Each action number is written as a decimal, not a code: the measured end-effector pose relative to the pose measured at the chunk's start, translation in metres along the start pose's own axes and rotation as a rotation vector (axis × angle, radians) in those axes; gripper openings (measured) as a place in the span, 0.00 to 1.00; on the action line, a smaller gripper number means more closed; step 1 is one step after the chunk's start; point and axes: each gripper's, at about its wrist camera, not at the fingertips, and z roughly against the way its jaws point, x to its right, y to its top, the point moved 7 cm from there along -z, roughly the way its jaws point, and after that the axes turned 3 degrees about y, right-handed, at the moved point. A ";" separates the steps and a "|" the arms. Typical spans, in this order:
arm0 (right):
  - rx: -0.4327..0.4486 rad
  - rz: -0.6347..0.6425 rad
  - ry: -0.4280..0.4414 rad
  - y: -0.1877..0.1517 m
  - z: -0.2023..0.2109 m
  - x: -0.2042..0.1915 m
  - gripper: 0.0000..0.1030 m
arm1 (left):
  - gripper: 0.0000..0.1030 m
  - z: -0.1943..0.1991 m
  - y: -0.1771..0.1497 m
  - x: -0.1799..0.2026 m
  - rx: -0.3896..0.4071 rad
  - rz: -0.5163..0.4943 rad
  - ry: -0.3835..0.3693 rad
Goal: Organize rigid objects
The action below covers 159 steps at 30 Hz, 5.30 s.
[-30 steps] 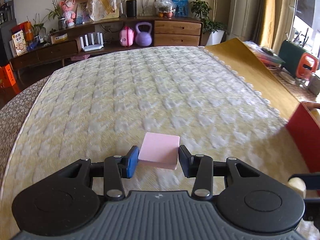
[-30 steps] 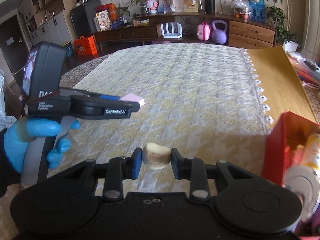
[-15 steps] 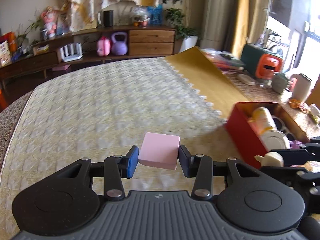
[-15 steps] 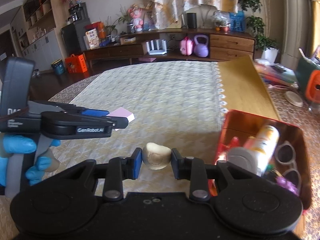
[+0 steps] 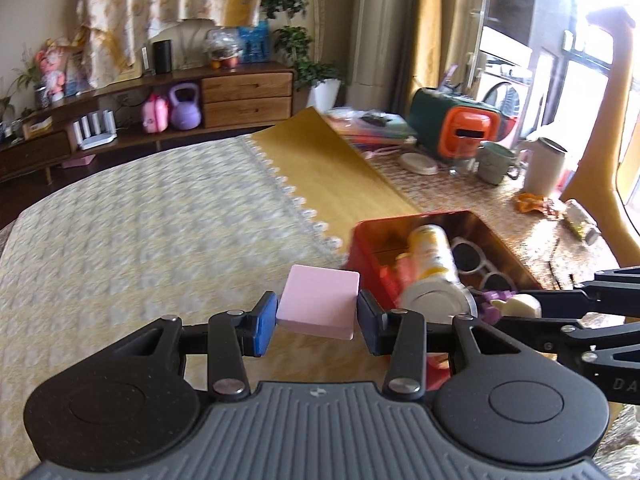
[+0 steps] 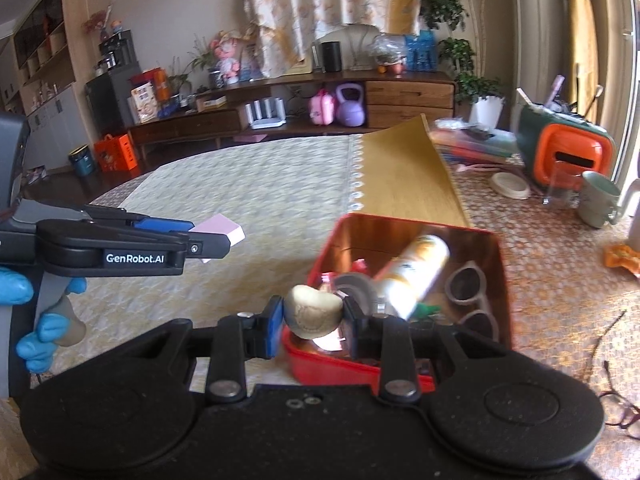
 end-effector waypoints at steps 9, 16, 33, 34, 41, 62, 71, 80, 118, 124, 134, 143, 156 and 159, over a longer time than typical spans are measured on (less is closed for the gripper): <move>0.005 -0.025 -0.051 -0.004 0.005 0.044 0.29 | 0.41 -0.036 0.010 0.039 -0.040 -0.044 -0.028; -0.013 -0.031 -0.074 -0.005 -0.008 0.070 0.29 | 0.41 -0.062 0.028 0.068 -0.043 -0.100 -0.036; -0.084 -0.003 -0.082 -0.006 -0.060 0.095 0.29 | 0.41 -0.140 0.039 0.093 -0.136 -0.156 -0.019; -0.089 -0.004 -0.085 -0.006 -0.063 0.096 0.29 | 0.41 -0.142 0.038 0.093 -0.142 -0.155 -0.018; -0.130 0.020 -0.100 -0.012 -0.076 0.097 0.29 | 0.41 -0.149 0.036 0.092 -0.161 -0.139 -0.019; -0.145 0.026 -0.127 -0.015 -0.073 0.094 0.40 | 0.45 -0.147 0.025 0.096 -0.180 -0.184 0.004; -0.112 0.020 -0.135 -0.008 -0.054 0.089 0.47 | 0.64 -0.121 0.033 0.096 -0.126 -0.154 -0.027; -0.074 0.018 -0.129 -0.002 -0.026 0.074 0.60 | 0.67 -0.080 0.034 0.096 -0.074 -0.149 -0.063; 0.202 -0.021 -0.054 -0.015 0.089 0.017 0.96 | 0.82 0.071 -0.010 0.078 0.087 -0.072 -0.126; 0.240 -0.032 -0.048 -0.019 0.100 0.017 1.00 | 0.84 0.077 -0.020 0.084 0.090 -0.073 -0.151; 0.238 -0.127 -0.045 -0.034 0.104 0.025 1.00 | 0.99 0.081 -0.030 0.089 0.090 -0.065 -0.172; 0.237 -0.187 -0.034 -0.039 0.107 0.032 1.00 | 0.99 0.083 -0.031 0.091 0.094 -0.071 -0.162; 0.224 -0.220 -0.029 -0.043 0.105 0.035 1.00 | 0.99 0.083 -0.031 0.088 0.097 -0.063 -0.150; 0.220 -0.218 -0.031 -0.044 0.104 0.034 1.00 | 0.99 0.083 -0.030 0.088 0.097 -0.060 -0.152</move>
